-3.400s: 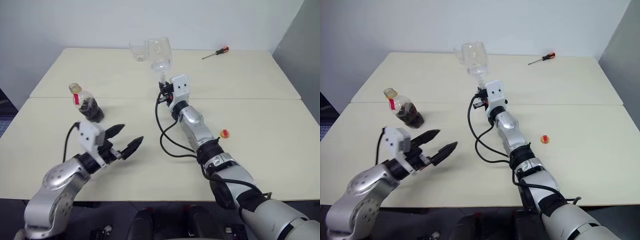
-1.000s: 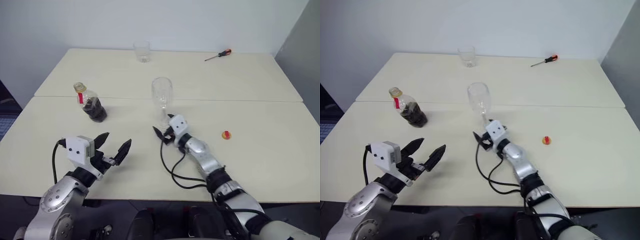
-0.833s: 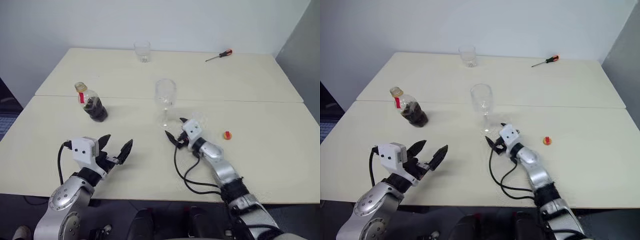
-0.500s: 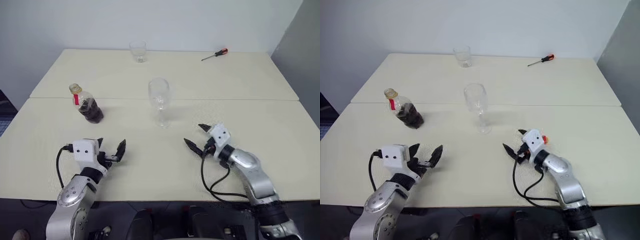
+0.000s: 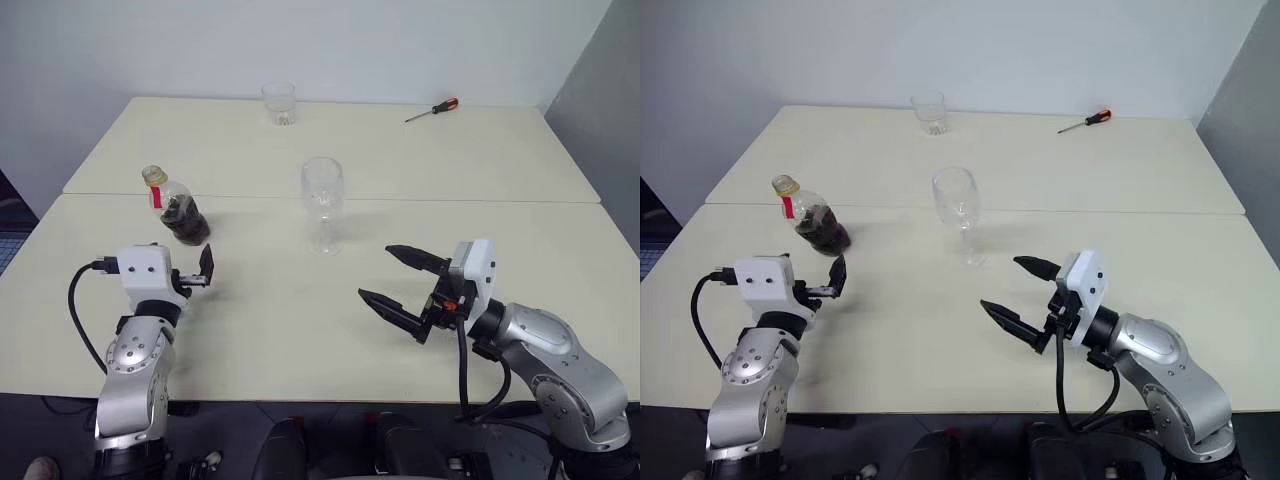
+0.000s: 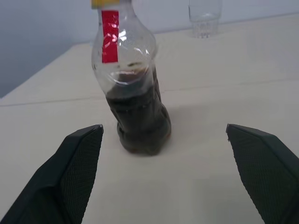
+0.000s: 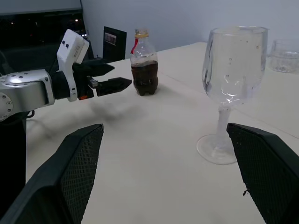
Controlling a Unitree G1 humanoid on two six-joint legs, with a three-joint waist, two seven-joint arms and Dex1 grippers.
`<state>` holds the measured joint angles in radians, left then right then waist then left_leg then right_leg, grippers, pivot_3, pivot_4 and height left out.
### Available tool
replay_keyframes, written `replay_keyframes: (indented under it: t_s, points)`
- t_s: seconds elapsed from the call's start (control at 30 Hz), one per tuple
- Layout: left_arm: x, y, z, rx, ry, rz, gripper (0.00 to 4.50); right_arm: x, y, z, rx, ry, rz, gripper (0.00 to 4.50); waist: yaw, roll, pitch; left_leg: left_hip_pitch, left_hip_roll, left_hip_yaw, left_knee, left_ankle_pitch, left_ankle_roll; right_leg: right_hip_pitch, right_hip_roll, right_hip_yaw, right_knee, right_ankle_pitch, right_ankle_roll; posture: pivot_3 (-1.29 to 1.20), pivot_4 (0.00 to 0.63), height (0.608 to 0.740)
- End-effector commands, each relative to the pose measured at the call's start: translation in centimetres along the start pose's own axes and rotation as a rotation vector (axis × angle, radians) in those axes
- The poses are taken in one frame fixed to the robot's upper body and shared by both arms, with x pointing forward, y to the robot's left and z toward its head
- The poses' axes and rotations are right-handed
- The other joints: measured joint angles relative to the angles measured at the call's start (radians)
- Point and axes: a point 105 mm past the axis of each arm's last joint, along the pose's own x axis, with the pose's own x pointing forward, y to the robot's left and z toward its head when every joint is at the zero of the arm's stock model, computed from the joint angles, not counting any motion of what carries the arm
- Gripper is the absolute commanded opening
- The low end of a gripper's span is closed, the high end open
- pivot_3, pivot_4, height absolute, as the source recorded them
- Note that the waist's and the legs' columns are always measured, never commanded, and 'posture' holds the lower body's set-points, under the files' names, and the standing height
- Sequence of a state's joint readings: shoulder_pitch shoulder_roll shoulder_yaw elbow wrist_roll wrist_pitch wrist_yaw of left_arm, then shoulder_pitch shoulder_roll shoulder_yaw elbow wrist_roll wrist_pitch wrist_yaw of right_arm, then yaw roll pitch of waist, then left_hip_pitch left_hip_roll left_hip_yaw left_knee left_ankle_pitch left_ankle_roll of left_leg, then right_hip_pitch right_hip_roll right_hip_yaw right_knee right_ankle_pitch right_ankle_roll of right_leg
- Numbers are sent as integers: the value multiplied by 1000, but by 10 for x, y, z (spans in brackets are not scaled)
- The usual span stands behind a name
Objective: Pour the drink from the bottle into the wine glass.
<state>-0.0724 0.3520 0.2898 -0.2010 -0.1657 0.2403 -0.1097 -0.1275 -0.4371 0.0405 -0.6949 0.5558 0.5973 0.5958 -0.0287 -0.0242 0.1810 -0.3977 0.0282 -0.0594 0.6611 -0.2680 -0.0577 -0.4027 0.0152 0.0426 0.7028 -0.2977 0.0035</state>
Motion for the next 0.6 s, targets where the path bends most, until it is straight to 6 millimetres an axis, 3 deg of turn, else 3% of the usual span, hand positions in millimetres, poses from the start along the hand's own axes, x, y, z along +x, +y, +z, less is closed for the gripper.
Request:
replay_keyframes:
  t_s: [0.03, 0.33, 0.6]
  points:
    - [5, 1, 13, 30, -63, 23, 4500, 1, 3, 17, -20, -56, -4, 4493, 0, 0, 0, 0, 0, 0, 0, 0, 0, 0, 0, 0, 0, 0, 0, 0, 150, 740]
    - [17, 22, 12, -26, -66, 120, 4500, 4, -6, 20, 22, -57, -57, 4493, 0, 0, 0, 0, 0, 0, 0, 0, 0, 0, 0, 0, 0, 0, 0, 0, 150, 740]
    - [29, 28, 8, -70, -60, 108, 4500, 5, -8, 22, 16, -56, -71, 4493, 0, 0, 0, -1, 0, 0, 0, 0, 0, 0, -1, -1, 0, 0, 0, 0, 150, 740]
